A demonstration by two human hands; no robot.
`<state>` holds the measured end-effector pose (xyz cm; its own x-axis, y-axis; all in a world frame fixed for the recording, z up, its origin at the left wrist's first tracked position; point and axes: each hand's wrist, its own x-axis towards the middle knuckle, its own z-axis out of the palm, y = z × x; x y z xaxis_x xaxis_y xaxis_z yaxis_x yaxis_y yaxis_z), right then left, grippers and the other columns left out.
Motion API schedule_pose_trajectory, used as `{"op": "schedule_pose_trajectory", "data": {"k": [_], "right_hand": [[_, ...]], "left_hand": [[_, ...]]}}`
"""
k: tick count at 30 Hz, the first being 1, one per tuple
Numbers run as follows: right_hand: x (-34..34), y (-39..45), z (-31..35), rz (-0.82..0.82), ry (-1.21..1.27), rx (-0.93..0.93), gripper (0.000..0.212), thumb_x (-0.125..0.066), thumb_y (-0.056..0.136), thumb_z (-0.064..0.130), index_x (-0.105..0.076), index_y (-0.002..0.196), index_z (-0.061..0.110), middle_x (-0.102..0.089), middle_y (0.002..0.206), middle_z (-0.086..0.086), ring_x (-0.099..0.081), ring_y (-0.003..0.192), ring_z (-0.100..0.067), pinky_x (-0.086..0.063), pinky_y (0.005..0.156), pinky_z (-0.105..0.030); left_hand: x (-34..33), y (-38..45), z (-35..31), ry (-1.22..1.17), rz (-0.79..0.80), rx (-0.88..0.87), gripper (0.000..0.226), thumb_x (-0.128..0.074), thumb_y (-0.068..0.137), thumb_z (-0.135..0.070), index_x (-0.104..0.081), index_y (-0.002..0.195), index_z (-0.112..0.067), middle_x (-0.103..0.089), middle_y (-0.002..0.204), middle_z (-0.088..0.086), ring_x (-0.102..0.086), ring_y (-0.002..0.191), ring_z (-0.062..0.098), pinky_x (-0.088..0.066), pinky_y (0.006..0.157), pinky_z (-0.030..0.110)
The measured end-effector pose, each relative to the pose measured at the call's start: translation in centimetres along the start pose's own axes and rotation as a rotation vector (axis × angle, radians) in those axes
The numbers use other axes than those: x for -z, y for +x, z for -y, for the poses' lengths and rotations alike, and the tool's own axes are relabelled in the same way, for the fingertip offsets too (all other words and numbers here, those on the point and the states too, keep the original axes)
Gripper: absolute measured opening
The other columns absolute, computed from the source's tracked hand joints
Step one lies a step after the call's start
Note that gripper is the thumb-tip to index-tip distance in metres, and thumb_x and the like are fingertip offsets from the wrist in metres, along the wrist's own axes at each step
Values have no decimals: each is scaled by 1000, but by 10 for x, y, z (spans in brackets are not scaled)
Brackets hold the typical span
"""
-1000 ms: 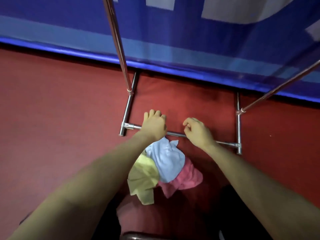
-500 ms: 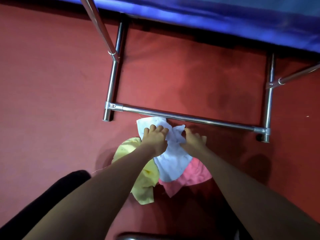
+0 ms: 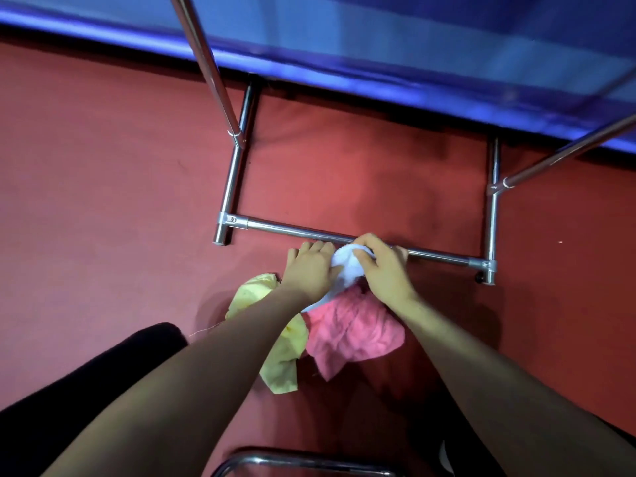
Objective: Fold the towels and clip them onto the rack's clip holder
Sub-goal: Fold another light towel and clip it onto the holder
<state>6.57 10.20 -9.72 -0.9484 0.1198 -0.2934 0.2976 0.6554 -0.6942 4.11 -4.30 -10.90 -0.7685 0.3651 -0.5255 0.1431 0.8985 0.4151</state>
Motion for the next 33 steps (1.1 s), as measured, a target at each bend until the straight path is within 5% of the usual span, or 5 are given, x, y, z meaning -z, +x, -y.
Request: {"op": "schedule_pose_trajectory", "data": {"k": [12,19,23,28,33], "right_hand": [[125,-68,109,-323,67,149,23,-46,81,25,-67,86,21,-69,85,10,-65,86,-16,-38,94,-44],[209,-109,165,-546,154,144,12,-51,85,13,-63,87,14,-62,76,0,-61,83,-29,-45,87,-46],[238,-137,199,-557,165,212,29,-43,86,5,-63,101,20,-56,62,-1,-52,69,-27,-43,86,-43],[274,-172,229,-495,93,258,33,-39,86,2,-67,93,16,-64,98,4,-55,103,-20,-35,103,-40],[301,-190,245,-459,-366,377,11,-51,82,10,-59,79,18,-49,83,4,-50,89,-22,-18,75,-29]], "left_hand": [[124,-115,-69,314,-304,-103,50,-36,96,-52,-62,88,-11,-69,96,10,-60,96,29,-31,89,35],[189,-192,-104,66,-561,-144,30,-45,94,-35,-56,81,-11,-64,95,13,-58,95,33,-33,80,36],[225,-225,-133,-24,-681,-244,6,-44,84,-16,-48,81,-12,-64,83,18,-59,83,38,-38,70,39],[270,-257,-160,-207,-768,-253,16,-40,84,-5,-52,94,-10,-64,84,12,-56,83,36,-48,72,44],[314,-282,-177,114,-1023,-227,23,-44,89,-16,-62,104,-15,-56,99,11,-46,94,33,-28,73,32]]}}
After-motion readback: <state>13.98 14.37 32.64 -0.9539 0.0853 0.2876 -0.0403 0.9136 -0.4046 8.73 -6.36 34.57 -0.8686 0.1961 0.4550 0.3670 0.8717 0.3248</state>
